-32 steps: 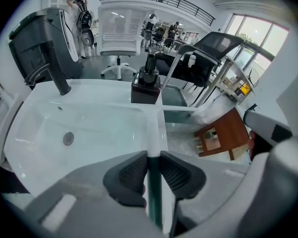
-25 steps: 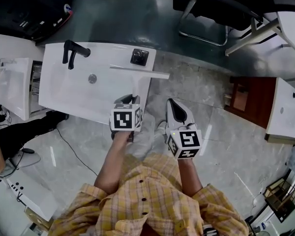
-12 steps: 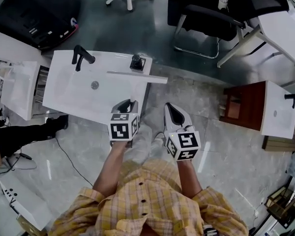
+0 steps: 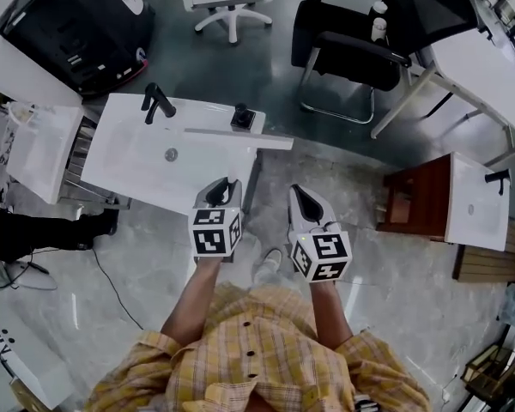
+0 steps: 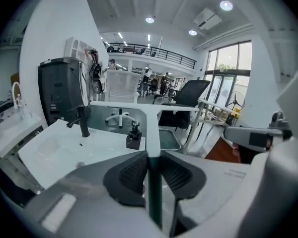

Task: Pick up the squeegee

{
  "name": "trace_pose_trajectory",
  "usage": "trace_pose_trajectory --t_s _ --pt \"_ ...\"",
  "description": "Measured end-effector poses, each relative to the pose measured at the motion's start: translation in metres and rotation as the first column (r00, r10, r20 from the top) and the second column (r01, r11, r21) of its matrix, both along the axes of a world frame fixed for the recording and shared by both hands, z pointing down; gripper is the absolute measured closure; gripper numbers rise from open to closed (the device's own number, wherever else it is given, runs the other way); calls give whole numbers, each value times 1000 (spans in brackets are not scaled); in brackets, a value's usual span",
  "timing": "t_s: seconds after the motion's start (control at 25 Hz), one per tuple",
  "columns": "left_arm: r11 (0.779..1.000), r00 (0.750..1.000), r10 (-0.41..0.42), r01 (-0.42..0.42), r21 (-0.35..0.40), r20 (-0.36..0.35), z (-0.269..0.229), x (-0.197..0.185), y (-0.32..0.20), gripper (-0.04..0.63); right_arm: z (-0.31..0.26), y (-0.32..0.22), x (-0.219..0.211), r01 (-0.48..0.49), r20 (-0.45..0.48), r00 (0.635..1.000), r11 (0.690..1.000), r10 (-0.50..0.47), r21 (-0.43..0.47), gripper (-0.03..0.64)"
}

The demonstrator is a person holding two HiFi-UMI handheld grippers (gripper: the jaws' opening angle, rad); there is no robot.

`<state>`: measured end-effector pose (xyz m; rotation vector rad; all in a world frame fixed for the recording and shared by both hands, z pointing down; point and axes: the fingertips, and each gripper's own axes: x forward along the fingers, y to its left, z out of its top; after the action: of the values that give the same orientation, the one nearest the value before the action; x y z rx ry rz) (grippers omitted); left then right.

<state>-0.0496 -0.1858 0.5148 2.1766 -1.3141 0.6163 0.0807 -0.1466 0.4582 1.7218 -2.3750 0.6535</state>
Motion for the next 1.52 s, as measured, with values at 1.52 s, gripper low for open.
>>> trace_pose_trajectory --t_s 1.52 --pt "891 991 -5 64 449 -131 -139 -14 54 508 -102 36 6 -24 -11 1000 977 27 210 620"
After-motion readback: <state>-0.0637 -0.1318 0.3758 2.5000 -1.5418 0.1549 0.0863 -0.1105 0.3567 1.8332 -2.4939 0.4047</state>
